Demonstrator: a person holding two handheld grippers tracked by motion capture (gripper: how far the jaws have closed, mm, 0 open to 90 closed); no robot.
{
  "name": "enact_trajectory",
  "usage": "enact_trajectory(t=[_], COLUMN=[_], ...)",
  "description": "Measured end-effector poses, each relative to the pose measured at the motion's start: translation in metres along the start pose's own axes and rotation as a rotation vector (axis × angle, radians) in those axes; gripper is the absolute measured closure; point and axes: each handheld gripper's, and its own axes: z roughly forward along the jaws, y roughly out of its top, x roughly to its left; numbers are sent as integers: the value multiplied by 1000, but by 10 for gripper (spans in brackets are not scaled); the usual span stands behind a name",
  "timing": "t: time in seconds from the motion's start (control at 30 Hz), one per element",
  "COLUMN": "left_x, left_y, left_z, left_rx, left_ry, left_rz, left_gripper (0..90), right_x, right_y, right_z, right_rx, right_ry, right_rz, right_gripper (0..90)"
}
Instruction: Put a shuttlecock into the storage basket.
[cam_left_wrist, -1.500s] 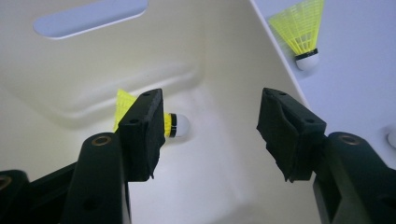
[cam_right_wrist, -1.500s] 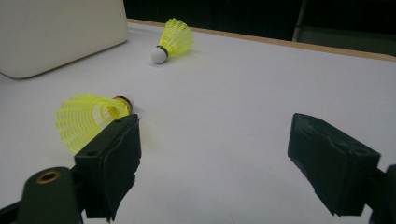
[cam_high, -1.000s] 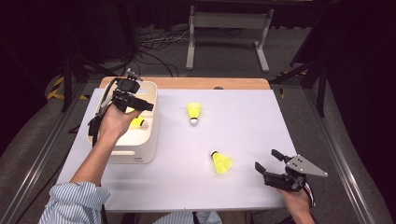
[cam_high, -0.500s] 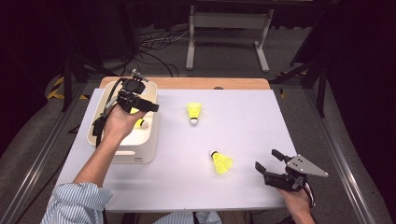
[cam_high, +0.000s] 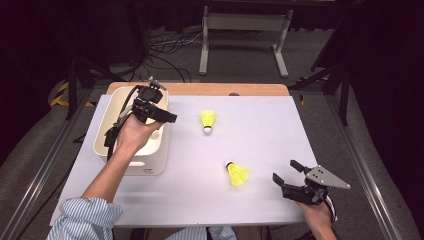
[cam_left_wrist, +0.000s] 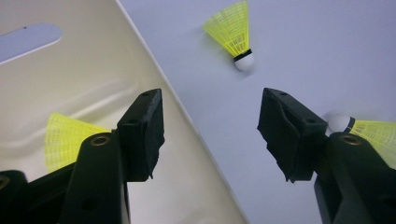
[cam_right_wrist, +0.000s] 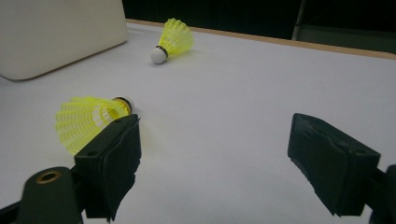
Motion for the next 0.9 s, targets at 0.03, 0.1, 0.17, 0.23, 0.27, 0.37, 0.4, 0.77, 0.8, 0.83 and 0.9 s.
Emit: enact_trajectory(t=[0.03, 0.1, 0.17, 0.23, 0.27, 0.37, 0.4, 0.77, 0.8, 0.83, 0.9], left_x=[0, -2, -5, -5, -6, -10, -11, -20, -21, -22, -25], left_y=[0, 0, -1, -1, -1, -1, -1, -2, -2, -2, -1], left_z=[0, 1, 2, 3, 3, 5, 6, 2, 2, 3, 4], left_rx=[2, -2, 5, 7, 6, 1, 1, -20, -19, -19, -16], left_ry=[3, 5, -10, -10, -13, -5, -3, -12, -11, -16, -20], left_rz=[8, 13, 9, 11, 12, 26, 20, 31, 39, 40, 39], left_gripper=[408, 407, 401, 399, 399, 390, 386, 386, 387, 386, 386], right_x=[0, 0, 1, 1, 1, 1, 1, 3, 3, 3, 3], right_y=[0, 0, 1, 1, 1, 2, 2, 3, 4, 4, 5], right_z=[0, 1, 4, 6, 6, 7, 7, 12, 13, 14, 16], right_rx=[2, 1, 8, 14, 14, 14, 13, 15, 16, 17, 18], right_ry=[0, 1, 7, 8, 9, 12, 12, 22, 23, 26, 32], right_rz=[2, 2, -2, -5, -5, -2, -2, -9, -10, -12, -14], right_gripper=[179, 180, 180, 180, 180, 179, 180, 180, 179, 179, 179])
